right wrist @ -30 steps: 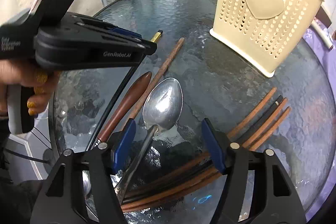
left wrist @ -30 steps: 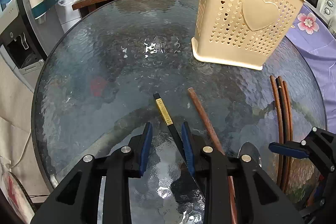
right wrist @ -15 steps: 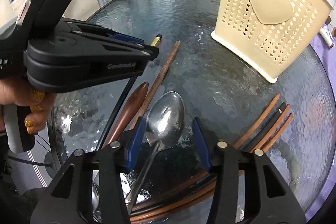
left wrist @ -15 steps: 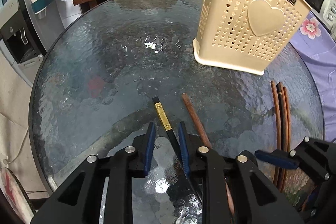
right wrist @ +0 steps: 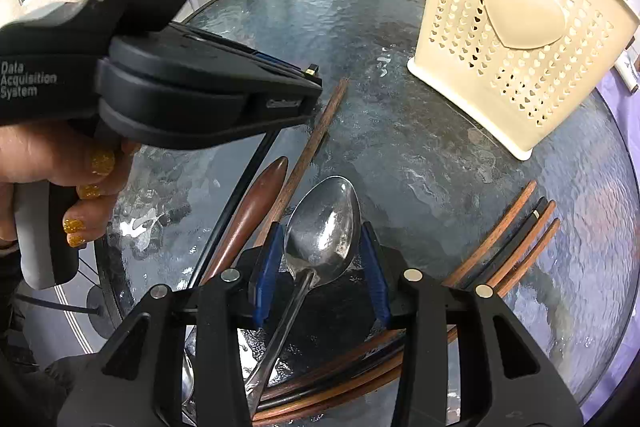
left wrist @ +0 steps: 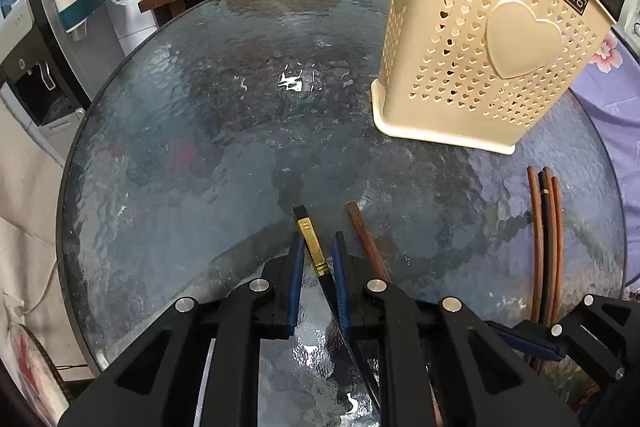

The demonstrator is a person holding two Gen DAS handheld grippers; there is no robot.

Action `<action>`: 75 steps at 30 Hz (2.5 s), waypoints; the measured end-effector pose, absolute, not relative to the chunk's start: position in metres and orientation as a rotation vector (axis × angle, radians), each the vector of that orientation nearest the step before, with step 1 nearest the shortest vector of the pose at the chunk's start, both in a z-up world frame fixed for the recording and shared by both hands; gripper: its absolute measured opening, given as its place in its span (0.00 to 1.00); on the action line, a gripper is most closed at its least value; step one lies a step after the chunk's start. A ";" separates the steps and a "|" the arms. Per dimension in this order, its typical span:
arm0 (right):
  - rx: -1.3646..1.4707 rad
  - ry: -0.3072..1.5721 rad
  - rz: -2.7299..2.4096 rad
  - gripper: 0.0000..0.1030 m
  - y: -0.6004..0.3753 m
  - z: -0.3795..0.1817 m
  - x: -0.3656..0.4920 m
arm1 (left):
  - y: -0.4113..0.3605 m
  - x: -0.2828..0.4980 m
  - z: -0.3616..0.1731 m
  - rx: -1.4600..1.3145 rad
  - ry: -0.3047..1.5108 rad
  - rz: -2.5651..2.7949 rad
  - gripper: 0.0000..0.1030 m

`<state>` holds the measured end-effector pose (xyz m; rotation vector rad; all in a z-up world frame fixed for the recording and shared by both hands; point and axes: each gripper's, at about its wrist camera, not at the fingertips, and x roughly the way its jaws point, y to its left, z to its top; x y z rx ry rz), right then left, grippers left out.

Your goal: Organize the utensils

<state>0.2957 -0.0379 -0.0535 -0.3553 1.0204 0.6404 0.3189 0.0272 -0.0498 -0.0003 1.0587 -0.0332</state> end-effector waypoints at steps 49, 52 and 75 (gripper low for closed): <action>-0.053 0.679 0.597 0.38 -0.137 0.058 0.281 | 0.021 0.245 0.085 -0.084 0.672 -0.158 0.06; -0.059 0.661 0.590 0.38 -0.137 0.065 0.281 | 0.021 0.241 0.093 -0.086 0.650 -0.164 0.06; -0.070 0.511 0.476 0.38 -0.147 0.141 0.313 | 0.014 0.237 0.198 -0.088 0.461 -0.206 0.06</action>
